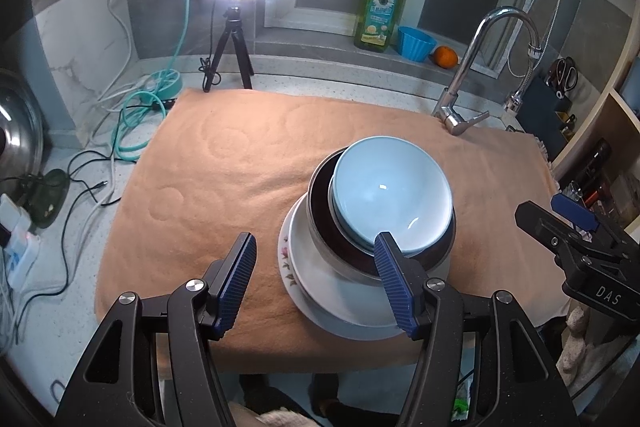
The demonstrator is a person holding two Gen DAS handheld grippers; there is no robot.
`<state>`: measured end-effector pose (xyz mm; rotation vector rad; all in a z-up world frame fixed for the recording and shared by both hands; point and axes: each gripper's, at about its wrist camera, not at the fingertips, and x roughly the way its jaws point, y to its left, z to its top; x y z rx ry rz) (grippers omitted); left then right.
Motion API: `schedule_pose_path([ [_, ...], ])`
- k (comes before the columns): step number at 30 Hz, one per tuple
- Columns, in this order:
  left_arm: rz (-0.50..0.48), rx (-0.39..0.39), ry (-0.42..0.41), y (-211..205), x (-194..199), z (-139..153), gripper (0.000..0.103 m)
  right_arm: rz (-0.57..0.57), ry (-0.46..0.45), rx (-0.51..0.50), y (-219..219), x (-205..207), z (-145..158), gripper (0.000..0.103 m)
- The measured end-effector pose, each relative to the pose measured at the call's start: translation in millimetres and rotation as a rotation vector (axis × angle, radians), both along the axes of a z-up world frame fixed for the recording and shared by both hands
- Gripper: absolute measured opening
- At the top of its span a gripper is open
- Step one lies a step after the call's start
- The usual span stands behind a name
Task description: Organize plates and bowls
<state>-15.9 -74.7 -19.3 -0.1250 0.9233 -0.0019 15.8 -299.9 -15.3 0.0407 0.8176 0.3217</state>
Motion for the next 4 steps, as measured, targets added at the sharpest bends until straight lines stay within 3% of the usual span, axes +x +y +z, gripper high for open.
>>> schedule_pose_path([
  [4, -0.003, 0.001, -0.005, 2.4, 1.1, 0.6, 0.061, -0.001, -0.001, 0.001, 0.2, -0.1, 0.1, 0.097],
])
